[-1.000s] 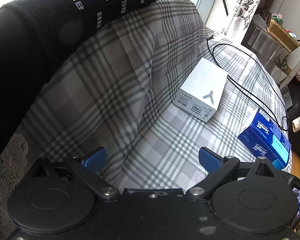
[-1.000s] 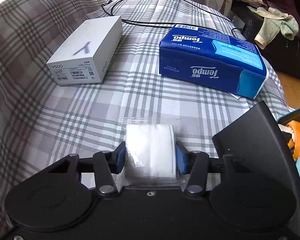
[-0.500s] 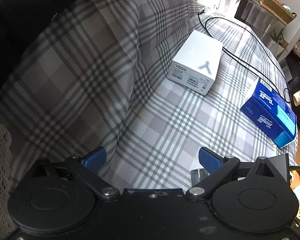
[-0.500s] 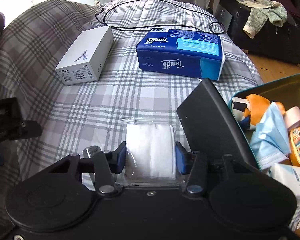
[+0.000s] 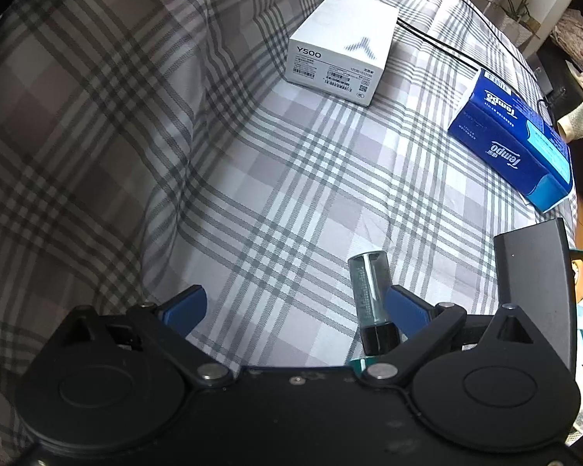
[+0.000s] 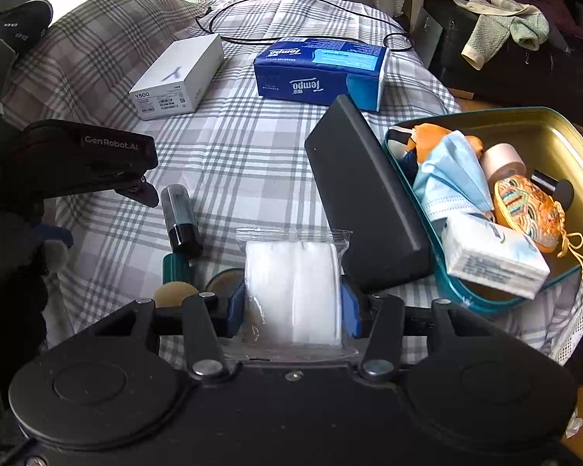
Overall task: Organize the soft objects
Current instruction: 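Grasp the dark glass bottle with the left tool while the right tool holds the cotton pads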
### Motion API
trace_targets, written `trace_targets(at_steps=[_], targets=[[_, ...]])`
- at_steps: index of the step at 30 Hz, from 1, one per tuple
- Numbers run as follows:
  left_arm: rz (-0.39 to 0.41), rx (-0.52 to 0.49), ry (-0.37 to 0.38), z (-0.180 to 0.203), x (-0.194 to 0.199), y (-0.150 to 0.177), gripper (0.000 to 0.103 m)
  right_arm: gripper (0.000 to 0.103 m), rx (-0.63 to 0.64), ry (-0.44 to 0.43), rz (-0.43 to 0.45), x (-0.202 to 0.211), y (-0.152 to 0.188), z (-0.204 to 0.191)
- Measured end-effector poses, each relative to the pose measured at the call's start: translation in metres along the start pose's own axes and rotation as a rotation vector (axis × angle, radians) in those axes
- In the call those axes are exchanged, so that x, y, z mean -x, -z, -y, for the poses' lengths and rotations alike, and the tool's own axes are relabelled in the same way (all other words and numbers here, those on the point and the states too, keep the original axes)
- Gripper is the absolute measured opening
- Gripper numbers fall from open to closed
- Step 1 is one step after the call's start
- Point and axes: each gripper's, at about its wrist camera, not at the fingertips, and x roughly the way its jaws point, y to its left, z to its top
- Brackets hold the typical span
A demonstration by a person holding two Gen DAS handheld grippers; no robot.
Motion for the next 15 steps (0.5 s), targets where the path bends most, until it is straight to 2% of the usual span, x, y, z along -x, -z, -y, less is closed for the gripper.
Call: trace_targets(at_steps=[7, 12, 15], targets=[[-0.02, -0.119, -0.021, 0.019, -0.008, 0.009, 0.099, 0.049, -0.036, 0.001, 0.001, -0.002, 0.016, 0.012], [0.02, -0.155, -0.189, 0.021, -0.015, 0.014, 0.098, 0.049, -0.031, -0.025, 0.021, 0.002, 0.016, 0.009], [-0.01, -0.159, -0.183, 0.018, -0.024, 0.014, 0.098, 0.049, -0.031, -0.041, 0.023, 0.002, 0.017, 0.008]])
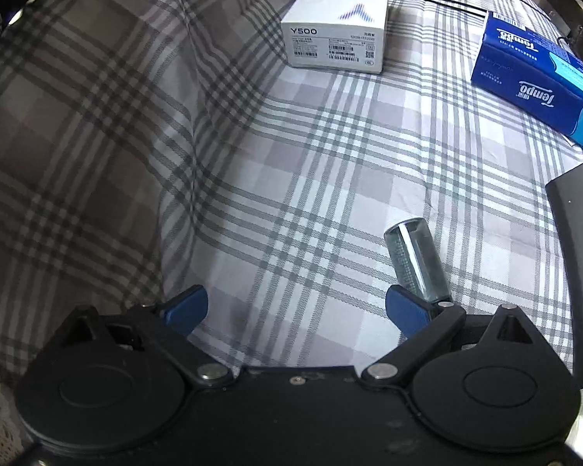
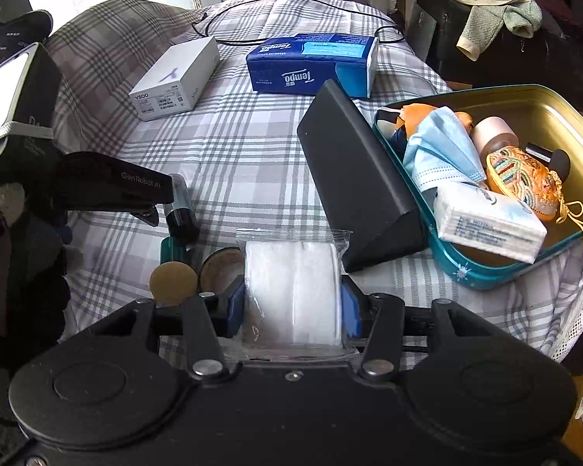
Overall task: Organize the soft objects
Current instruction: 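Grasp the dark glass bottle with the left tool while the right tool holds the cotton pads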
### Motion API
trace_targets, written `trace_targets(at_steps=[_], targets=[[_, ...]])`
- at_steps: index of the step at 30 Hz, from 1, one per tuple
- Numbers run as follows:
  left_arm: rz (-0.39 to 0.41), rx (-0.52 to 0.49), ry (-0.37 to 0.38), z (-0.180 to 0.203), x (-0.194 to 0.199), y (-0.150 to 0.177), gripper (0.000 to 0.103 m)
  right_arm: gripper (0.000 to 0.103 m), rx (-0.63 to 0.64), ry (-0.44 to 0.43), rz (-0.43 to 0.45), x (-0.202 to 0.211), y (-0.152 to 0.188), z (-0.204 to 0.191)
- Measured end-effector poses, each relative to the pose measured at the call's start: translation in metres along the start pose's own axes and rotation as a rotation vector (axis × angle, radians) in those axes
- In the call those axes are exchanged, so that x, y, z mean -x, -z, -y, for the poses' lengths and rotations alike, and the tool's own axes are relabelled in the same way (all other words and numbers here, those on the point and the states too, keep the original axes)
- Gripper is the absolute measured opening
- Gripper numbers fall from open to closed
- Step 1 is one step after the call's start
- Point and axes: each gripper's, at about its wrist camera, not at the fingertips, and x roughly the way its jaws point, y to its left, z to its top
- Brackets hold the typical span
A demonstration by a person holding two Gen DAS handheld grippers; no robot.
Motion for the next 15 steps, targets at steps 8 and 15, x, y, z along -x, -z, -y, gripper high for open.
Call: trace_targets(at_steps=[8, 15], targets=[[-0.01, -0.084, 0.064, 0.021, -0.012, 0.012, 0.098, 0.049, -0.005, -0.006, 0.003, 0.001, 0.001, 0.001], [0.025, -0.136, 0.116, 0.04, -0.013, 0.006, 0.098, 0.049, -0.011, -0.014, 0.006, 0.003, 0.001, 0.001]])
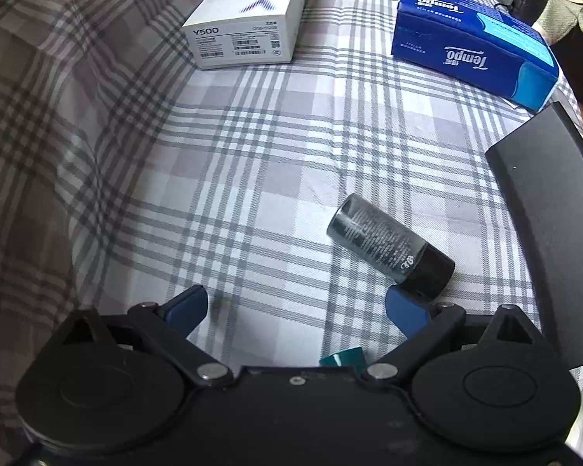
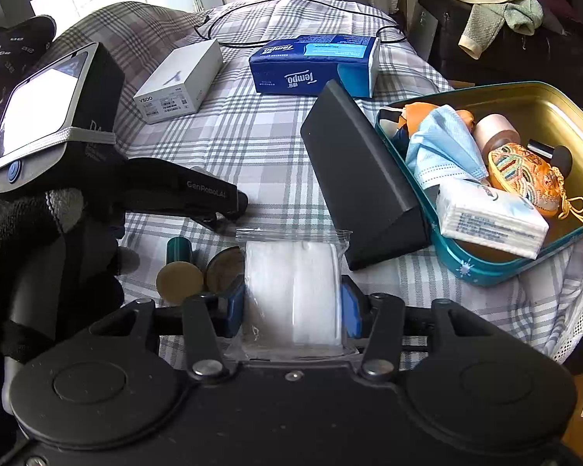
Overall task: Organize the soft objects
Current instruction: 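Grasp the dark glass bottle with the left tool while the right tool holds the cotton pads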
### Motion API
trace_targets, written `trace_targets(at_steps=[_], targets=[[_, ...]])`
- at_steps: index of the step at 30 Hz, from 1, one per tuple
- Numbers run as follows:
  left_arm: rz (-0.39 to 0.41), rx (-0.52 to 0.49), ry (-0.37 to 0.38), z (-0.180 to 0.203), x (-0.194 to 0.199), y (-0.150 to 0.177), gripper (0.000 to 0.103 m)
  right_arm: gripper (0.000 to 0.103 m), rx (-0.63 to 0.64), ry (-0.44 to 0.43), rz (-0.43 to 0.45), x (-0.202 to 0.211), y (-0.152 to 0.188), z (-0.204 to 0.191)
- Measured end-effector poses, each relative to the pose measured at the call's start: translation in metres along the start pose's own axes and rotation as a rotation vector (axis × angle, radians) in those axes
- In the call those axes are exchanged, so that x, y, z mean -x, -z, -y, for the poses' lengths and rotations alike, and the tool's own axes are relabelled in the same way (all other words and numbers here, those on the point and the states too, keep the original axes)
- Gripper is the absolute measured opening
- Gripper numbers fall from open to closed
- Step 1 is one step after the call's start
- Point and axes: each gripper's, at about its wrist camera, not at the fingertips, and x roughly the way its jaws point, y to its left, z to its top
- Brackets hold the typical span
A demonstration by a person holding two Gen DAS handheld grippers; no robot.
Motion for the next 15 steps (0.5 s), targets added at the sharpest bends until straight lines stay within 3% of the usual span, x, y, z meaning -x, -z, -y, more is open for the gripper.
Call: trace_targets(at_steps=[10, 15], targets=[[0.027, 0.003, 0.12, 0.004, 0.005, -0.009, 0.098, 0.049, -0.025, -0.023, 0.004, 0.003, -0.002, 0.003], [0.044, 0.01, 0.137, 0.01, 0.006, -0.015, 0.098, 0.049, -0.031, -0.023, 0.008, 0.004, -0.001, 0.004]])
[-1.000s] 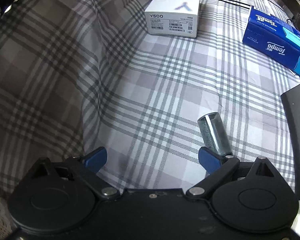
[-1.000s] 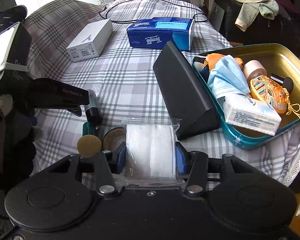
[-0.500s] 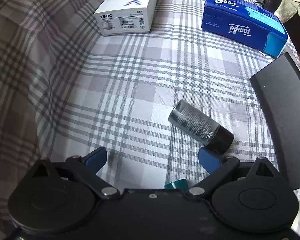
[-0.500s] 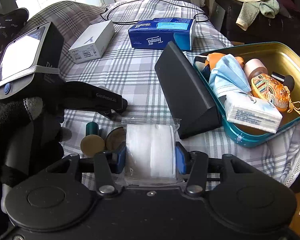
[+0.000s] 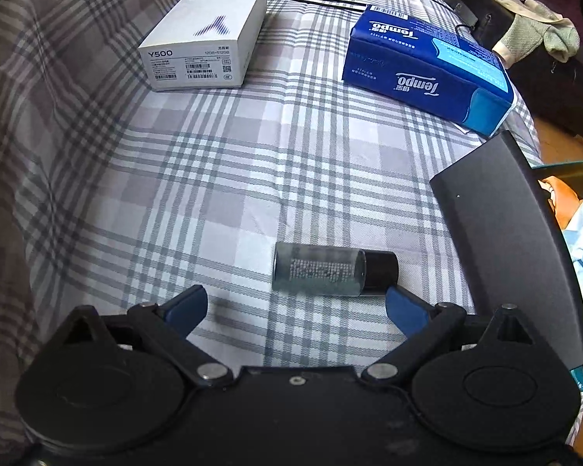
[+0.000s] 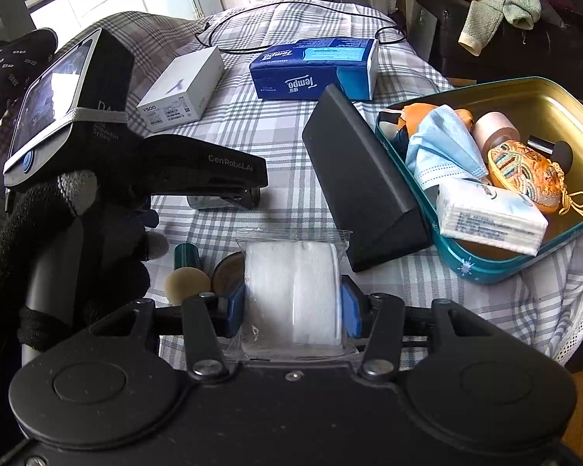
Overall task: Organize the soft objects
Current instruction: 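Grasp the dark glass bottle with the left tool while the right tool holds the cotton pads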
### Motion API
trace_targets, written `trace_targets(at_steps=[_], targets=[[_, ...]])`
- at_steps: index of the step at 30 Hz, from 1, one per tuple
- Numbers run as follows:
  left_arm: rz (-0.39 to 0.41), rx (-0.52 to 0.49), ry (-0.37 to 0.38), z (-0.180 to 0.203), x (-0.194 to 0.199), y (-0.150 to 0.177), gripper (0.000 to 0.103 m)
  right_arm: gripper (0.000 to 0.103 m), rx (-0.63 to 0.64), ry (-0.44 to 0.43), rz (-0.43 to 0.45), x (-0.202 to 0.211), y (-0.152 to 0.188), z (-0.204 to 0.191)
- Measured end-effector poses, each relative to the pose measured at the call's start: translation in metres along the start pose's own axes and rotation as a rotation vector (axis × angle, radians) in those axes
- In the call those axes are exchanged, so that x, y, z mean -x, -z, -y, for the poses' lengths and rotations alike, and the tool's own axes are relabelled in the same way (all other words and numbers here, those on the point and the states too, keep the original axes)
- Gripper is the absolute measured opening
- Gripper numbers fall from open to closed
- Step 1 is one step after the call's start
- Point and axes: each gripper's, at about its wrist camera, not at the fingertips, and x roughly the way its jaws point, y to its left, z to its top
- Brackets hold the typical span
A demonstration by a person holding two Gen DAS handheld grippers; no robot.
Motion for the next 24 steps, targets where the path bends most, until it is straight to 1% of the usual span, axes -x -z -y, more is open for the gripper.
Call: trace_targets(at_steps=[2, 6, 12, 15, 17, 24], targets=[[0.013, -0.005, 0.003, 0.003, 0.002, -0.002, 0.099, 0.049, -0.007, 0.0, 0.0, 0.0, 0.0, 0.002], [0.011, -0.017, 0.008, 0.009, -0.002, -0.003, 0.099, 0.049, -0.021, -0.001, -0.003, 0.0, -0.001, 0.005], [-0.041, 0.014, 0.016, 0.009, -0.013, -0.002, 0.099, 0.049, -0.026, -0.004, -0.006, 0.0, -0.001, 0.005], [-0.037, 0.006, -0.004, 0.012, -0.014, 0.002, 0.099, 0.049, -0.029, -0.005, -0.005, 0.0, -0.001, 0.006], [-0.034, 0.007, -0.003, 0.012, -0.014, 0.002, 0.099, 0.049, -0.031, -0.004, -0.006, 0.0, -0.001, 0.007], [-0.032, 0.063, 0.02, 0.004, -0.013, -0.003, 0.099, 0.049, -0.027, -0.004, -0.012, -0.001, 0.0, 0.007]])
